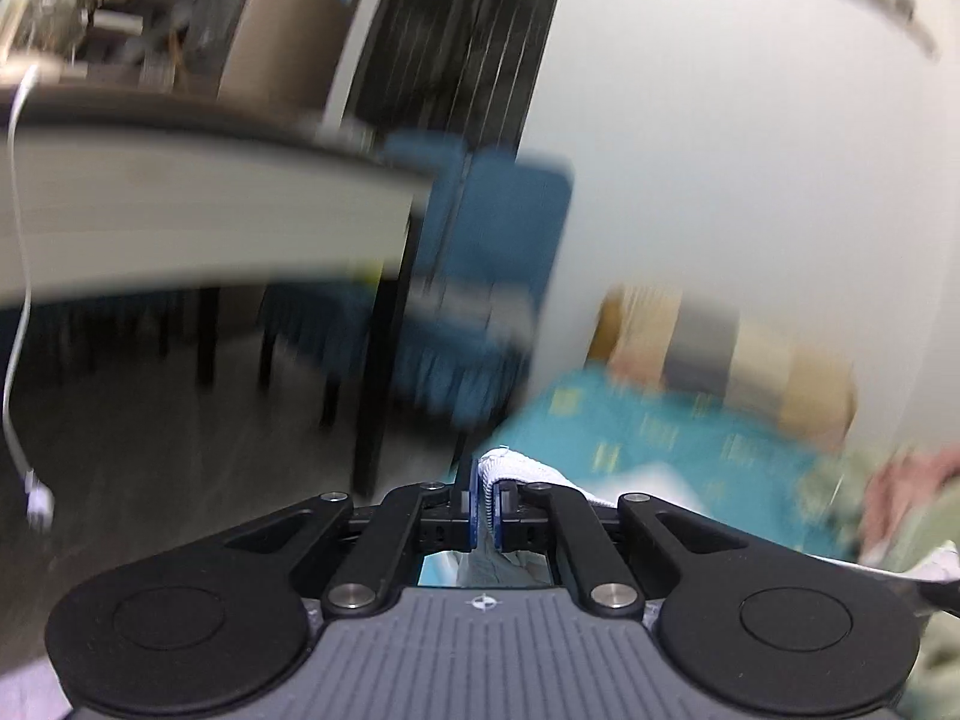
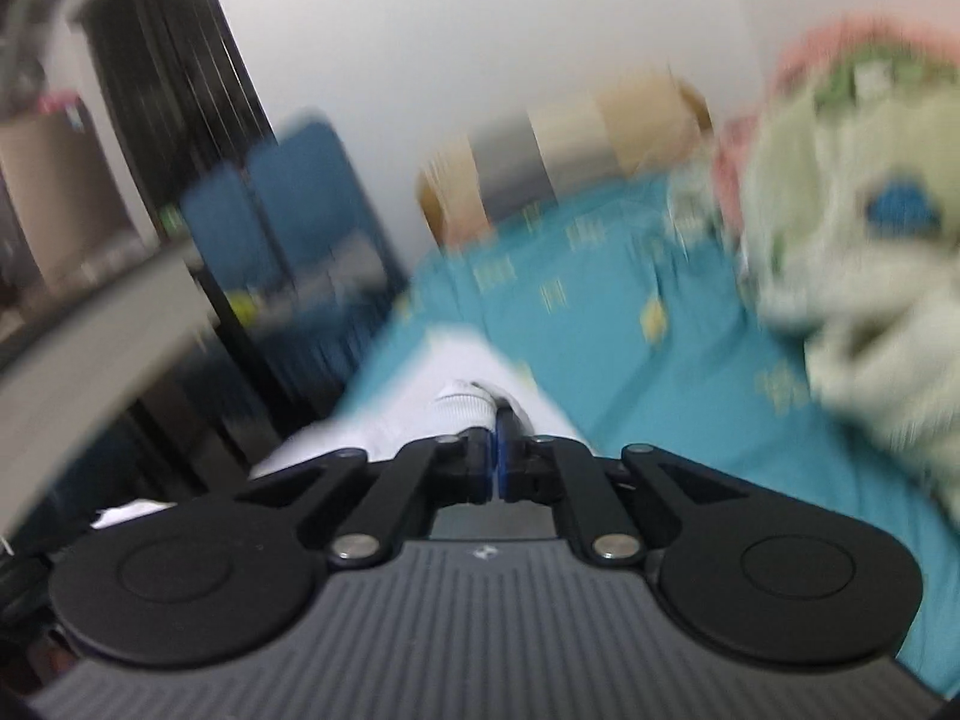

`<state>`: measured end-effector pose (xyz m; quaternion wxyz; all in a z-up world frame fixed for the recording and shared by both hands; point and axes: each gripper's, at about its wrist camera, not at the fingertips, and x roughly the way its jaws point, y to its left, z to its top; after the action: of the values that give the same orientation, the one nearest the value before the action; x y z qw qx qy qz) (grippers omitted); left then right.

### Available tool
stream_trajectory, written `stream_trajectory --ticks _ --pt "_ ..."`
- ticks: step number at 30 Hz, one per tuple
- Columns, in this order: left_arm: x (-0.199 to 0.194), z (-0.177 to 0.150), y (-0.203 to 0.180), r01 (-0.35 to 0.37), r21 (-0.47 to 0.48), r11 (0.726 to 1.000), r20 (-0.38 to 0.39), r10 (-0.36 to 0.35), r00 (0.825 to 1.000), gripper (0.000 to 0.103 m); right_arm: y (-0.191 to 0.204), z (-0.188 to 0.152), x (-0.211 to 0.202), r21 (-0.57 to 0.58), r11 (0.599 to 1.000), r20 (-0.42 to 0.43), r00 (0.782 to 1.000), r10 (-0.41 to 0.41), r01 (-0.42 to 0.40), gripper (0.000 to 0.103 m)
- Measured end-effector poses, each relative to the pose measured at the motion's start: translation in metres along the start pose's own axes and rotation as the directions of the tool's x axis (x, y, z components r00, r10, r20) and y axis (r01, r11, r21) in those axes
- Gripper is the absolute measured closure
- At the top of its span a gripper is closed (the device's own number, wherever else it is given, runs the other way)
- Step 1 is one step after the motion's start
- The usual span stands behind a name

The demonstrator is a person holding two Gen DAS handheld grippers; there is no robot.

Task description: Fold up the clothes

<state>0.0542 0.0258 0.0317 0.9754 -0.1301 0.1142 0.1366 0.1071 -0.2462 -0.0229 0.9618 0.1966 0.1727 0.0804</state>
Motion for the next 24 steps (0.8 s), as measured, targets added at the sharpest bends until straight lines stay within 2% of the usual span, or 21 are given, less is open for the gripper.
stream_trajectory --ticks 3,6,9,13,17,20,22,24 --pt "-0.027 0.059 -0.002 0.071 -0.025 0.997 0.102 -0.068 0.992 0.099 0.010 0.024 -0.023 0.000 1.000 0.120 0.993 0.018 -0.018 0.099" --pt "-0.064 0.120 -0.008 0.130 -0.022 0.991 0.220 -0.122 0.968 0.099 0.039 0.068 -0.072 -0.031 0.997 0.225 0.972 0.071 -0.066 0.099" --pt "-0.103 0.181 -0.012 0.180 0.001 0.984 0.310 -0.171 0.935 0.099 0.067 0.112 -0.120 -0.066 0.992 0.325 0.937 0.125 -0.110 0.099" --pt "-0.153 0.256 -0.011 0.240 0.020 0.971 0.356 -0.231 0.905 0.099 0.105 0.171 -0.185 -0.120 0.980 0.449 0.871 0.198 -0.161 0.099" --pt "-0.210 0.307 -0.010 0.271 0.056 0.961 0.433 -0.268 0.861 0.099 0.133 0.207 -0.253 -0.186 0.964 0.519 0.815 0.259 -0.188 0.099" --pt "-0.243 0.337 -0.015 0.298 0.075 0.952 0.459 -0.298 0.837 0.099 0.152 0.228 -0.298 -0.238 0.952 0.561 0.772 0.297 -0.194 0.099" --pt "-0.258 0.351 -0.020 0.309 0.090 0.947 0.462 -0.315 0.829 0.099 0.159 0.243 -0.316 -0.255 0.947 0.573 0.758 0.310 -0.195 0.099" --pt "-0.259 0.357 -0.030 0.312 0.107 0.944 0.449 -0.325 0.832 0.099 0.165 0.256 -0.320 -0.267 0.948 0.576 0.760 0.302 -0.175 0.099"
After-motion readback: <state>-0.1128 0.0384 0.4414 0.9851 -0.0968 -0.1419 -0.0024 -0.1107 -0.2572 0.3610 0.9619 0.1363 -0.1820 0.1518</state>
